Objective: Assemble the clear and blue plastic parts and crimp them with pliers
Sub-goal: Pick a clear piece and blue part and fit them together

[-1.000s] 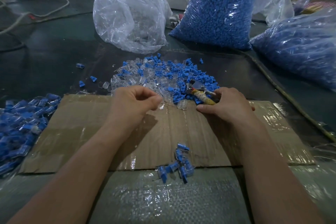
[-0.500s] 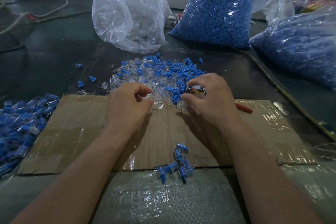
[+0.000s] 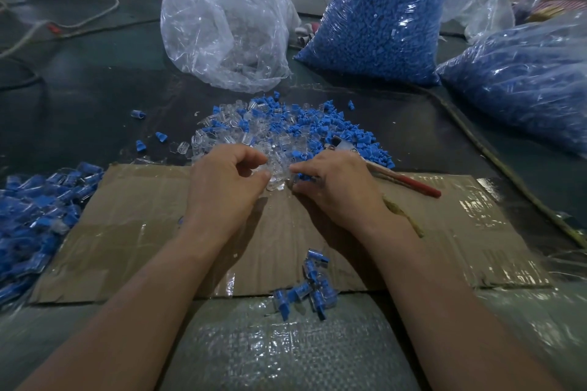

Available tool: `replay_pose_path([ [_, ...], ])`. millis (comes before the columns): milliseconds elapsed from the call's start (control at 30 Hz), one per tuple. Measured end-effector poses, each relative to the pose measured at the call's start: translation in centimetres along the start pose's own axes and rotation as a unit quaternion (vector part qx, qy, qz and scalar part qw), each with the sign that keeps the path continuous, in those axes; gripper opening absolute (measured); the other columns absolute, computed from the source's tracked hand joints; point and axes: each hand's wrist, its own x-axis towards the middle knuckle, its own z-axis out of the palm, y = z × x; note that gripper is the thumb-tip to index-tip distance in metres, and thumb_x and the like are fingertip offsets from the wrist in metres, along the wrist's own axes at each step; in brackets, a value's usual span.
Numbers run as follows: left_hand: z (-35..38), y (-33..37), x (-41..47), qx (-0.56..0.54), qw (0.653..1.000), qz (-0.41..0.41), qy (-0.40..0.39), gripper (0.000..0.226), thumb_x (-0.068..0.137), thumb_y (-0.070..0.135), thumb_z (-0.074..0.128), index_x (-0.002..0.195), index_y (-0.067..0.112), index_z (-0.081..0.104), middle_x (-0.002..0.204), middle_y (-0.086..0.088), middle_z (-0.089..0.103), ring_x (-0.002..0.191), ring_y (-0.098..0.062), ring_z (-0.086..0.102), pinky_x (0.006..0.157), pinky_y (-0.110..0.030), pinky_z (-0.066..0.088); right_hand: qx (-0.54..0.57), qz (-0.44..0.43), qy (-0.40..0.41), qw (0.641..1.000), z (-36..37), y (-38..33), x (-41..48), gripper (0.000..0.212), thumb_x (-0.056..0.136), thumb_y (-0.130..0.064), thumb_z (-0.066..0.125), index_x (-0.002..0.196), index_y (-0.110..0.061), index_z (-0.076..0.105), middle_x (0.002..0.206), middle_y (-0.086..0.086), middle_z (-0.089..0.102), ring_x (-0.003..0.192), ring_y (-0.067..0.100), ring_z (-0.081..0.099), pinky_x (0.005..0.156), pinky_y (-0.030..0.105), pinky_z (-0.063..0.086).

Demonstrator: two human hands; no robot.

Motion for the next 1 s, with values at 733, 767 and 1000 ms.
replay_pose_path([
  [733, 0.5, 0.5, -0.5, 0.026, 0.988, 0.114, -0.098, 0.027, 0.077, 0.018, 0.071, 0.103, 0.022, 0.065, 0.08, 0.025, 0.047, 0.076, 0.005, 0.049, 0.069, -0.002, 0.038, 0.141, -0.04, 0.015, 0.989, -0.7, -0.8, -0.8, 0.019, 0.082, -0.013, 0.066, 0.101, -0.012, 0.069, 0.083, -0.004, 0.059, 0.075, 0.002, 0.047, 0.091, 0.026, 0.037],
  [767, 0.5, 0.5, -0.5, 0.022, 0.988, 0.11, -0.103, 0.027, 0.077, 0.018, 0.071, 0.102, 0.022, 0.065, 0.081, 0.024, 0.049, 0.077, 0.005, 0.05, 0.067, -0.005, 0.04, 0.155, -0.044, 0.015, 0.987, -0.8, -0.9, -0.9, 0.018, 0.082, -0.012, 0.066, 0.1, -0.011, 0.069, 0.084, 0.001, 0.062, 0.078, 0.01, 0.052, 0.085, 0.029, 0.042],
  [1000, 0.4, 0.5, -0.5, -0.056, 0.99, 0.061, -0.115, 0.024, 0.076, 0.012, 0.072, 0.094, 0.027, 0.065, 0.084, 0.014, 0.063, 0.078, -0.002, 0.062, 0.071, -0.016, 0.05, 0.192, -0.065, 0.047, 0.978, -0.8, -1.0, -1.1, 0.02, 0.079, -0.005, 0.068, 0.099, -0.008, 0.07, 0.09, 0.006, 0.067, 0.08, 0.013, 0.056, 0.074, 0.022, 0.046],
])
